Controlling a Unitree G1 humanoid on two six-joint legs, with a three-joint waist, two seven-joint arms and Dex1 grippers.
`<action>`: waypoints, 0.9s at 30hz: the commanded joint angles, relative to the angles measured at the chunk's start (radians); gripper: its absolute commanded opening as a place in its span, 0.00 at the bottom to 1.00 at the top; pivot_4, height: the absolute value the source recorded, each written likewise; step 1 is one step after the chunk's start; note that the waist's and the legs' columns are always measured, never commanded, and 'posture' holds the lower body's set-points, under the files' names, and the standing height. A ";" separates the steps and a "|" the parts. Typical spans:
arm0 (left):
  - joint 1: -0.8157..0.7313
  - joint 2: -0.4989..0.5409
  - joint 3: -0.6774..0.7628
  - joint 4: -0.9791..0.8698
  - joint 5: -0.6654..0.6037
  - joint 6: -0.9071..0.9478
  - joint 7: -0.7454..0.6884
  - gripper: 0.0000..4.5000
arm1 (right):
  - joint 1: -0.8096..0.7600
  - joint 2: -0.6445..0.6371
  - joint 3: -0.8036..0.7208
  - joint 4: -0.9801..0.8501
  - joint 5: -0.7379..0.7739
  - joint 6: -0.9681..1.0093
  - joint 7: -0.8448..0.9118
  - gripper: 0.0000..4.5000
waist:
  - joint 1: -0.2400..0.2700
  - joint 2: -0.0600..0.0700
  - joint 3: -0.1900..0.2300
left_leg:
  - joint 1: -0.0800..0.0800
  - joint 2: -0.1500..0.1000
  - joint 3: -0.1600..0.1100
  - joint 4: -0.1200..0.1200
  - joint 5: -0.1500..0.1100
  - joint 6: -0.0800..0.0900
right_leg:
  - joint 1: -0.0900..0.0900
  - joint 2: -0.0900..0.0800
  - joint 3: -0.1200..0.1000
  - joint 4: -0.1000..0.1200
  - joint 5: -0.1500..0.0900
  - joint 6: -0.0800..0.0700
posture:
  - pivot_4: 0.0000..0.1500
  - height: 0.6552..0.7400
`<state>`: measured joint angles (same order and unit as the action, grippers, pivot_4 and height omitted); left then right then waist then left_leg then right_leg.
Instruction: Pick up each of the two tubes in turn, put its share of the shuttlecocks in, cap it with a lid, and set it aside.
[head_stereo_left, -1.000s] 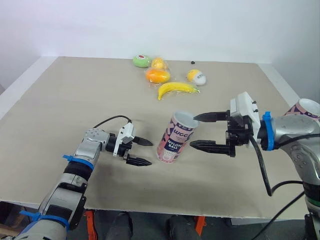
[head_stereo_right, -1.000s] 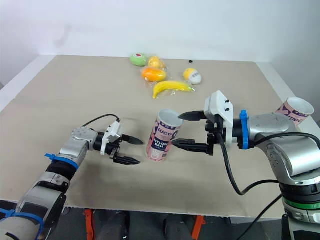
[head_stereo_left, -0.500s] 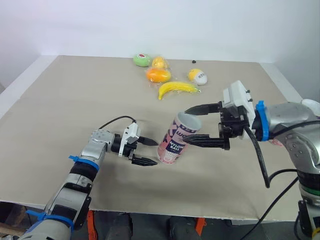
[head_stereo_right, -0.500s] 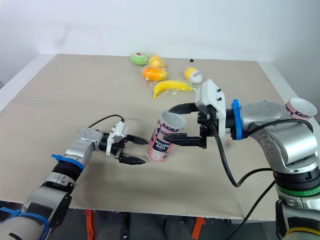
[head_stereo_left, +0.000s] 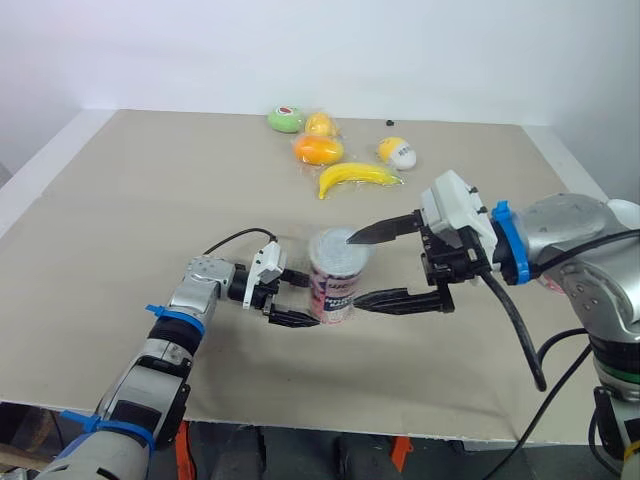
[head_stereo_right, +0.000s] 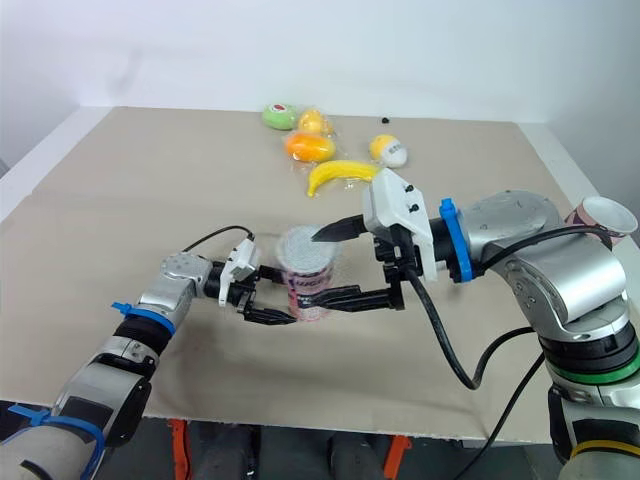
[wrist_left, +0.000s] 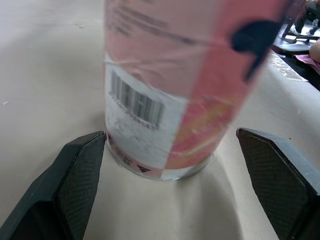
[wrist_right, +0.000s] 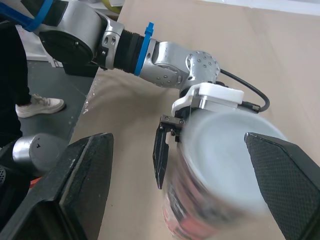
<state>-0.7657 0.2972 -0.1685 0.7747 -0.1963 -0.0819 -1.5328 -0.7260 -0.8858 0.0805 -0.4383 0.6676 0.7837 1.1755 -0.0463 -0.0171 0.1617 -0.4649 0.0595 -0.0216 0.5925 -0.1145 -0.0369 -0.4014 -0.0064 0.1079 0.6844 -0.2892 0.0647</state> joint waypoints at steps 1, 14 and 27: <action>-0.012 0.008 0.017 -0.003 -0.007 -0.012 -0.002 0.97 | -0.039 -0.015 -0.032 0.010 0.003 -0.016 0.010 1.00 | 0.000 0.000 0.000 | 0.000 0.000 0.000 0.000 0.000 0.000 | 0.000 0.000 0.000 0.000 0.000 0.000 | 1.00 0.91; 0.061 0.116 0.086 -0.153 -0.087 0.020 -0.051 0.97 | 0.196 -0.078 -0.334 0.079 0.046 -0.001 -0.072 1.00 | 0.001 -0.001 0.001 | 0.000 0.000 -0.001 -0.001 0.000 0.000 | 0.000 0.000 0.000 0.000 0.001 -0.003 | 1.00 0.91; 0.211 0.340 0.207 -0.598 -0.297 0.340 -0.019 0.97 | 0.376 0.143 -0.135 0.103 -0.079 -0.146 -0.184 1.00 | -0.002 0.001 0.005 | 0.002 0.003 0.001 0.005 0.000 0.001 | 0.002 0.001 0.000 0.001 0.001 -0.002 | 1.00 0.91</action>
<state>-0.5482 0.6200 0.0025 0.2450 -0.4446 0.2197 -1.5701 -0.3288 -0.7505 -0.0795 -0.3274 0.6061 0.6677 0.9958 -0.0483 -0.0156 0.1668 -0.4633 0.0621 -0.0200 0.5986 -0.1140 -0.0359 -0.3988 -0.0058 0.1080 0.6851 -0.2877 0.0627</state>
